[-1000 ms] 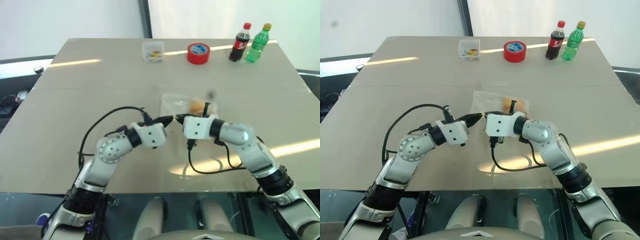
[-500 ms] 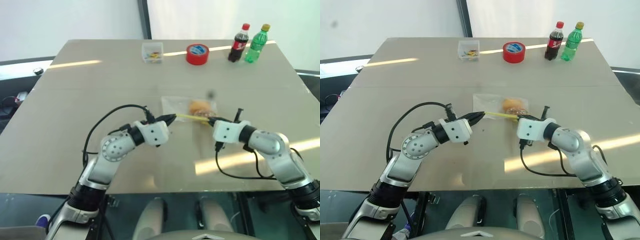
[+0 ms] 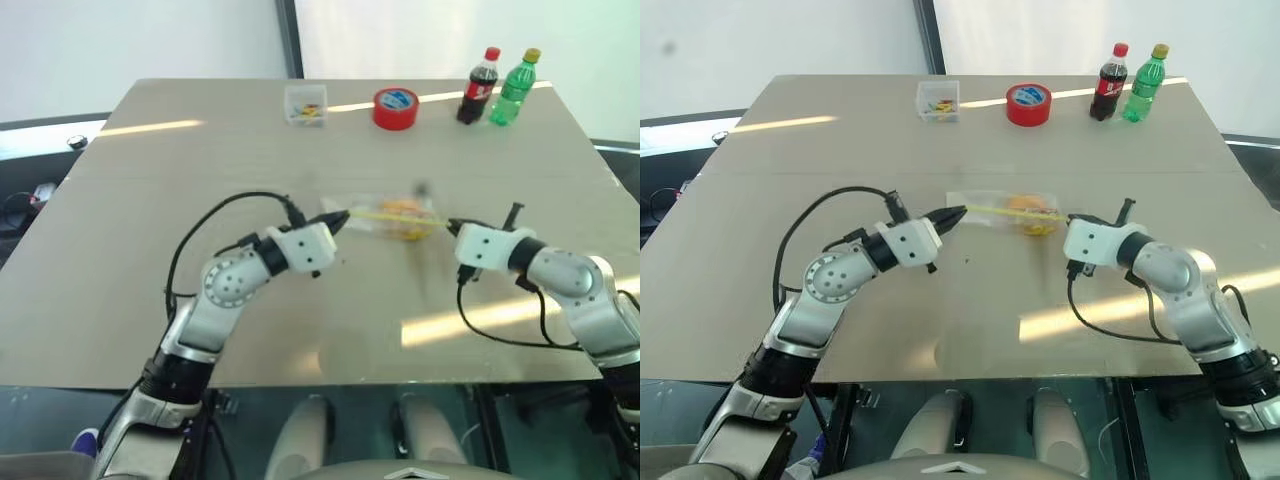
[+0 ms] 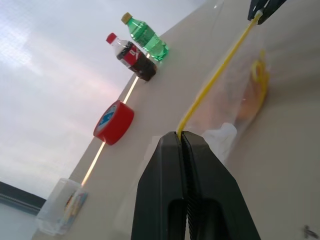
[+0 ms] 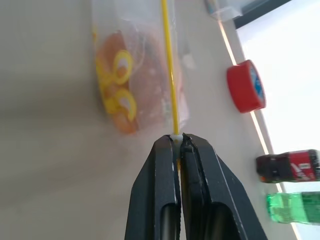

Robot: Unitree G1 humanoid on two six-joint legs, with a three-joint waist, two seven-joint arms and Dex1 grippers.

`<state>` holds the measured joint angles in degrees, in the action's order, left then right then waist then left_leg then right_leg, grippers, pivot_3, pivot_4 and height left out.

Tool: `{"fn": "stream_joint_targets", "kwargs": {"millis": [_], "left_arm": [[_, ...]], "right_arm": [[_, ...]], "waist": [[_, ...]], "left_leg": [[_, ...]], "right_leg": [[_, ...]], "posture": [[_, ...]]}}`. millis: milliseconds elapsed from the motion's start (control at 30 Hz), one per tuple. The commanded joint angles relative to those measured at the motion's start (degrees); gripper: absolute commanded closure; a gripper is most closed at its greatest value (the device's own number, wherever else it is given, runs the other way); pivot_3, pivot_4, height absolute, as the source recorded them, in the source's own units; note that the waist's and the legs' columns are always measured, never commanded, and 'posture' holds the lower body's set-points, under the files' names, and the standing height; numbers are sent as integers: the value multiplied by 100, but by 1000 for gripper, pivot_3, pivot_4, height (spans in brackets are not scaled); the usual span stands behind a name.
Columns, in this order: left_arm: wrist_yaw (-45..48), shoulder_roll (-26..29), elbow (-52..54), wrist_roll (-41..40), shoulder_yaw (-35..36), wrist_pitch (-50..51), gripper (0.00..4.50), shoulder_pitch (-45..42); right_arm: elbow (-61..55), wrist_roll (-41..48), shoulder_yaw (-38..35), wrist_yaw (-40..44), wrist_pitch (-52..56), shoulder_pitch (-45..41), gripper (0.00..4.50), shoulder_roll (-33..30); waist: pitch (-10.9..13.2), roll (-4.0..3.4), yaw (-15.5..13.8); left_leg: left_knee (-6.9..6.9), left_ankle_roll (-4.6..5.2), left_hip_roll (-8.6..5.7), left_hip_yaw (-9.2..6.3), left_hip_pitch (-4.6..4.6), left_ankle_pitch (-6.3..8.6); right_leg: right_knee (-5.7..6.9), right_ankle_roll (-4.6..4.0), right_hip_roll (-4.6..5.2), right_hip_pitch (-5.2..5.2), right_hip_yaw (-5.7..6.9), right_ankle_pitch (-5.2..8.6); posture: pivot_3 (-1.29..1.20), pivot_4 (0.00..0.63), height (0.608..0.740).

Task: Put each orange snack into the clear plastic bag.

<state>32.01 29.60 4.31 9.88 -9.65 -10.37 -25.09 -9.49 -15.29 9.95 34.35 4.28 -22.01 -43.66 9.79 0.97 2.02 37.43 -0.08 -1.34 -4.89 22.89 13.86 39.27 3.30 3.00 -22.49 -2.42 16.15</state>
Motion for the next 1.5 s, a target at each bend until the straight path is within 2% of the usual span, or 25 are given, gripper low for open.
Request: {"fn": "stream_joint_targets", "kwargs": {"millis": [33,300,400,467,567,700,867,967,1000,1067,1167,1233,1267,1400,1500], "left_arm": [[-459,106,-646,-158,736,209,4500,-773],[-1081,213,-2742,281,373,-588,4500,-2119],[-1068,249,-2965,227,327,-1068,4500,-2302],[-940,290,-2844,126,313,-1277,4500,-2192],[-337,489,-2031,-197,194,-1462,4500,-1287],[233,602,-1107,-398,-74,-1095,4500,-88],[1014,630,-419,-930,-140,-305,4500,540],[1340,754,-26,-1427,87,337,3624,784],[1426,783,87,-1627,183,570,3043,859],[1615,909,349,-2089,432,1052,2393,1058],[1885,1106,785,-2984,982,1838,1258,1477],[2002,1262,1004,-3445,1351,2281,209,1783],[1999,1330,1117,-3631,1547,2514,93,1927],[1967,1719,1476,-4198,2337,3349,93,2345],[1952,1865,1566,-4428,2674,3652,93,2406]], "right_arm": [[477,-208,-552,-269,91,-578,4491,-271],[1527,-661,-294,-1118,-322,-1552,4491,-92],[1492,-655,-391,-1274,-466,-1568,4491,-85],[1249,-422,-487,-1148,-490,-1358,4491,-52],[71,395,-629,-517,-277,-202,4491,42],[-772,487,-471,-294,-147,991,4491,171],[-982,563,-267,61,16,1431,4491,244],[-1075,930,-510,289,303,1552,3538,265],[-1086,1037,-600,351,370,1605,2914,246],[-1121,1308,-879,512,490,1794,2269,146],[-1224,1861,-1508,755,704,2191,1072,22],[-1276,2306,-1991,946,728,2531,41,-3],[-1315,2547,-2244,1028,733,2697,9,24],[-1669,3356,-3356,1240,996,3408,9,63],[-1906,3783,-3778,1309,1233,3736,9,79]], "waist": [[0,0,-1],[0,0,2],[-1,0,4],[-1,0,7],[-21,1,18],[-16,-8,37],[-4,-9,4],[4,-17,3],[3,-16,5],[3,-16,4],[3,-16,3],[4,-16,-2],[4,-16,-5],[4,-16,-24],[4,-17,-56]], "left_leg": [[0,0,-1,-1,0,0],[-4,-17,-6,2,17,-10],[3,-24,-6,-1,69,-14],[6,-26,-6,0,93,-15],[-11,-26,-5,8,109,-15],[-9,-18,7,11,117,-10],[14,12,3,8,52,5],[4,12,10,-3,-66,6],[-9,12,20,-5,-91,6],[-10,12,22,-3,-89,6],[-10,12,21,-4,-76,7],[-12,15,23,-3,-68,9],[-12,16,24,-3,-68,10],[-15,19,25,-3,-73,12],[-14,19,27,-1,-82,12]], "right_leg": [[0,0,0,0,1,0],[-33,0,0,-7,1,-1],[-27,1,1,-60,5,-2],[-25,1,2,-84,3,-2],[-34,1,5,-104,-7,-2],[-31,1,9,-116,-14,0],[7,9,5,-59,-13,-7],[-12,6,-5,68,4,-1],[-35,6,-11,94,3,-1],[-35,7,-11,92,-2,-1],[-40,7,-4,84,-2,-2],[-48,7,-1,80,-1,-2],[-50,7,0,82,0,-2],[-47,7,6,86,0,-2],[-44,7,5,91,0,-1]], "posture": [[0,150,740],[0,150,740],[0,150,740],[0,150,740],[0,150,740],[0,150,740],[0,150,740],[0,150,740],[0,150,740],[0,150,740],[0,150,740],[0,150,740],[0,150,740],[0,150,740],[0,150,740]]}}
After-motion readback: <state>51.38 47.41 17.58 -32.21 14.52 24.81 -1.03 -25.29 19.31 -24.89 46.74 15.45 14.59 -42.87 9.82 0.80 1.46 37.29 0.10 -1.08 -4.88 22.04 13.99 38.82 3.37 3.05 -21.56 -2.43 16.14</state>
